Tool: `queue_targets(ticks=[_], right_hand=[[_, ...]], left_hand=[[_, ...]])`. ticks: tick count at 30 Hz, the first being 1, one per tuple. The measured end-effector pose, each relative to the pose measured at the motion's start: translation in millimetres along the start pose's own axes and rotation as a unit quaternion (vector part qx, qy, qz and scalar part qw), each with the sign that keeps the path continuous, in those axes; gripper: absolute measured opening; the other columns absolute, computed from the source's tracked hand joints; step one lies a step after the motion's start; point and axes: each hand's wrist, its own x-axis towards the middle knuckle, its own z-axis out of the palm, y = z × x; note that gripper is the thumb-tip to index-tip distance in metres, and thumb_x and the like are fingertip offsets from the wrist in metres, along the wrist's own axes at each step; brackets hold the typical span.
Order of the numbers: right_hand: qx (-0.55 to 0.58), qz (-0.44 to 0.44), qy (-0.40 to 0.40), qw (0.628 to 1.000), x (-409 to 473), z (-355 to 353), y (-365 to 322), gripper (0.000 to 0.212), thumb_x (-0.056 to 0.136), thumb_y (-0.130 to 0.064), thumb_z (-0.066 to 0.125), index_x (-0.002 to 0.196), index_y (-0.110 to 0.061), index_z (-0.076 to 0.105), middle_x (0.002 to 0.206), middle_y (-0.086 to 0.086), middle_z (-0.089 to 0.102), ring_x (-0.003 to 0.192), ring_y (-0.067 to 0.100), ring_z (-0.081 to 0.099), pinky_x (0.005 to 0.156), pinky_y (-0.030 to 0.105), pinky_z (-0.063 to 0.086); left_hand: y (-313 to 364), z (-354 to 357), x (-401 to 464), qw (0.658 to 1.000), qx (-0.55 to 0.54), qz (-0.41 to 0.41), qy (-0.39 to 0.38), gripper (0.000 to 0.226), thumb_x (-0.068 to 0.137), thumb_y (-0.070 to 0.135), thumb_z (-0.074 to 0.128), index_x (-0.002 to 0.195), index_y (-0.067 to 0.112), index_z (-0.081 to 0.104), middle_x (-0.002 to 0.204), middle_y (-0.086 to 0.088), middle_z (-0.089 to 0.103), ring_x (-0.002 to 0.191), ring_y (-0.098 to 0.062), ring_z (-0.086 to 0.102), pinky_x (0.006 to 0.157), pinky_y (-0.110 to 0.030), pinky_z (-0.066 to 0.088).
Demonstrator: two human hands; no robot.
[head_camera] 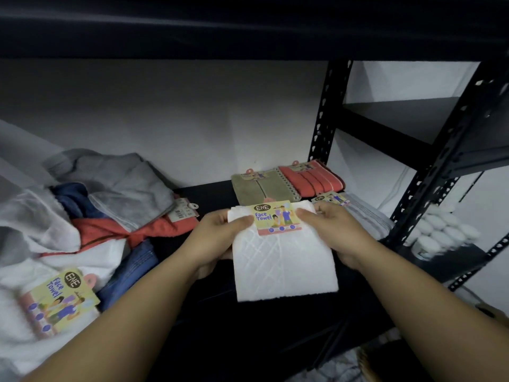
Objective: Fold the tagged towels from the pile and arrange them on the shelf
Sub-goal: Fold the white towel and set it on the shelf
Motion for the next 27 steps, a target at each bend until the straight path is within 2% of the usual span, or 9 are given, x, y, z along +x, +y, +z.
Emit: queue_targets(ticks=[6, 8, 10, 13, 16, 18, 20, 23, 27], right_hand=[[-0.024, 0.007, 0.029, 0.999, 45, -27, 17, 0.053, 0.083, -0.023, 0.085, 0.129, -0.020, 0.060, 0.119, 0.006, 0.070, 0.105, 0.024, 0.073, 0.100, 0.051, 0.057], [-0.055, -0.006, 0.019, 0.998, 51, -30, 24, 0.053, 0.085, -0.022, 0.084, 0.132, -0.021, 0.059, 0.117, 0.002, 0.071, 0.106, 0.020, 0.071, 0.100, 0.046, 0.057], [-0.101, -0.035, 0.009, 0.994, 55, -33, 31, 0.046, 0.087, -0.023, 0.082, 0.128, -0.022, 0.063, 0.117, -0.003, 0.070, 0.107, 0.014, 0.069, 0.098, 0.038, 0.056], [-0.156, -0.119, 0.027, 0.980, 62, -46, 41, 0.026, 0.089, -0.023, 0.081, 0.113, -0.023, 0.072, 0.113, -0.006, 0.071, 0.104, 0.009, 0.068, 0.096, 0.031, 0.056], [-0.258, -0.189, 0.065, 0.945, 71, -69, 45, 0.015, 0.092, -0.026, 0.073, 0.107, -0.030, 0.074, 0.108, -0.013, 0.073, 0.109, 0.012, 0.066, 0.098, 0.034, 0.053], [-0.413, -0.181, 0.066, 0.890, 79, -86, 49, 0.032, 0.093, -0.043, 0.067, 0.124, -0.037, 0.069, 0.130, -0.011, 0.067, 0.133, 0.022, 0.051, 0.112, 0.046, 0.040], [-0.519, -0.124, 0.032, 0.845, 85, -98, 54, 0.054, 0.093, -0.065, 0.057, 0.143, -0.045, 0.053, 0.158, -0.009, 0.044, 0.153, 0.026, 0.025, 0.122, 0.062, 0.013], [-0.536, -0.062, -0.017, 0.842, 89, -102, 64, 0.074, 0.091, -0.082, 0.038, 0.157, -0.051, 0.028, 0.173, -0.005, 0.015, 0.159, 0.027, 0.007, 0.123, 0.065, 0.004], [-0.532, -0.066, -0.004, 0.844, 90, -99, 70, 0.078, 0.089, -0.085, 0.032, 0.159, -0.052, 0.022, 0.173, -0.005, 0.014, 0.159, 0.027, 0.010, 0.124, 0.060, 0.014]], left_hand=[[-17, 15, 43, 0.992, 0.013, -0.057, 0.109, 0.025, 0.097, 0.021, 0.071, 0.116, 0.008, 0.065, 0.105, -0.007, 0.079, 0.091, -0.019, 0.078, 0.073, -0.038, 0.064], [-29, 11, 53, 0.977, 0.152, -0.035, 0.146, 0.037, 0.089, 0.024, 0.080, 0.118, 0.010, 0.062, 0.109, -0.005, 0.076, 0.091, -0.018, 0.076, 0.080, -0.039, 0.064], [-38, 8, 57, 0.934, 0.313, 0.009, 0.172, 0.053, 0.082, 0.029, 0.084, 0.127, 0.015, 0.059, 0.110, 0.002, 0.070, 0.095, -0.013, 0.069, 0.084, -0.031, 0.057], [-48, 12, 54, 0.884, 0.409, 0.108, 0.197, 0.064, 0.079, 0.031, 0.084, 0.135, 0.021, 0.055, 0.125, 0.001, 0.056, 0.108, -0.013, 0.058, 0.090, -0.025, 0.045], [-53, 27, 46, 0.847, 0.463, 0.218, 0.144, 0.058, 0.081, 0.050, 0.077, 0.132, 0.029, 0.061, 0.130, 0.004, 0.051, 0.121, -0.017, 0.048, 0.102, -0.031, 0.042], [-55, 42, 46, 0.815, 0.524, 0.241, 0.052, 0.066, 0.082, 0.072, 0.062, 0.139, 0.039, 0.058, 0.146, 0.007, 0.049, 0.136, -0.019, 0.042, 0.115, -0.042, 0.037], [-56, 57, 50, 0.779, 0.593, 0.203, -0.021, 0.079, 0.082, 0.083, 0.047, 0.152, 0.047, 0.041, 0.166, 0.006, 0.029, 0.155, -0.023, 0.018, 0.126, -0.053, 0.017], [-58, 73, 59, 0.759, 0.633, 0.139, -0.054, 0.082, 0.085, 0.087, 0.036, 0.158, 0.052, 0.020, 0.173, 0.005, 0.004, 0.159, -0.023, -0.008, 0.126, -0.059, -0.005], [-57, 81, 70, 0.760, 0.637, 0.120, -0.049, 0.084, 0.083, 0.088, 0.031, 0.158, 0.053, 0.018, 0.173, 0.005, 0.002, 0.159, -0.024, -0.009, 0.125, -0.059, -0.006]])
